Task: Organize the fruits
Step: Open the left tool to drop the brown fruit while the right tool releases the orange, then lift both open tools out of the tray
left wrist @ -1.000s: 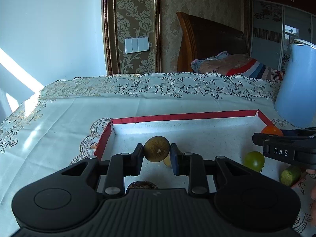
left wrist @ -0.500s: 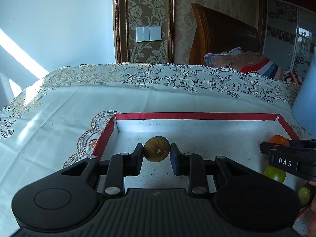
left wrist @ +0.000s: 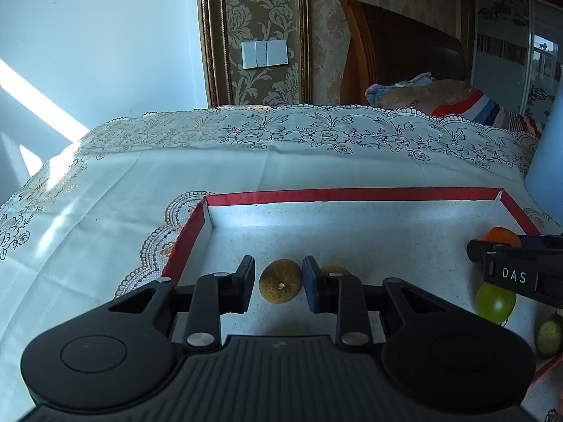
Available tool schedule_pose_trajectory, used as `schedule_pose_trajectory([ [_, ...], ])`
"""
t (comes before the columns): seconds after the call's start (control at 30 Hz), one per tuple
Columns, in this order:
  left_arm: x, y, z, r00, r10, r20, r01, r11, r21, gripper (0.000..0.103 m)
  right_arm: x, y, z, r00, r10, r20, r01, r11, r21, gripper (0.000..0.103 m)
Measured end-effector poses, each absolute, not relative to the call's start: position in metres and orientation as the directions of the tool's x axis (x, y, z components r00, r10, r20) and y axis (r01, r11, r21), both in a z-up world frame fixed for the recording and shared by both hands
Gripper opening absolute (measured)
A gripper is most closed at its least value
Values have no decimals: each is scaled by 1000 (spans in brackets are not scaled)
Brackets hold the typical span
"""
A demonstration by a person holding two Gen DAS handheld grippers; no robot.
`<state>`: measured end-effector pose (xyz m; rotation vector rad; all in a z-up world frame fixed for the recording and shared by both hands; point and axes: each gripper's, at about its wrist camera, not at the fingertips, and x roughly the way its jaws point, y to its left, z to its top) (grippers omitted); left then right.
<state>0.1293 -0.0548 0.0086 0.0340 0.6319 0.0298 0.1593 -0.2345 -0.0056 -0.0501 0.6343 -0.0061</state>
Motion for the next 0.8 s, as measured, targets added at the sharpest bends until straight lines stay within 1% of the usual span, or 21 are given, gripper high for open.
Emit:
schedule_pose_trajectory([
  [0.13,129,-54,9,805,32,-593,-15,999,33,29,158,-235,-5,810,-21,-586,-9,999,-50,41],
  [0.2,129,-53,9,804,28,-594,-15,1000,27,29,157,-234,-4,817,-25,-576,-9,998,-56,54],
  [0.27,128,-52,9,803,26,-595,-14,1000,24,29,156,-232,-3,824,-32,-566,-6,998,-66,61],
  [0.37,128,-52,9,805,27,-593,-15,1000,25,32,155,-232,-3,823,-34,-566,-7,998,-69,62],
  [0.43,126,-52,9,809,34,-587,-21,999,29,38,155,-233,-2,824,-30,-566,-4,998,-58,65],
  [0.5,123,-52,11,822,43,-568,-29,999,33,63,154,-234,-2,825,-28,-564,-2,999,-53,69],
  [0.53,121,-52,12,830,40,-556,-27,999,30,67,154,-234,-1,826,-30,-562,-1,999,-54,69],
  [0.63,115,-53,17,849,19,-528,-9,1000,23,69,153,-235,-1,830,-30,-557,0,999,-54,75],
  [0.8,111,-58,17,852,15,-523,10,999,45,69,150,-236,0,834,-24,-552,0,999,-43,81],
])
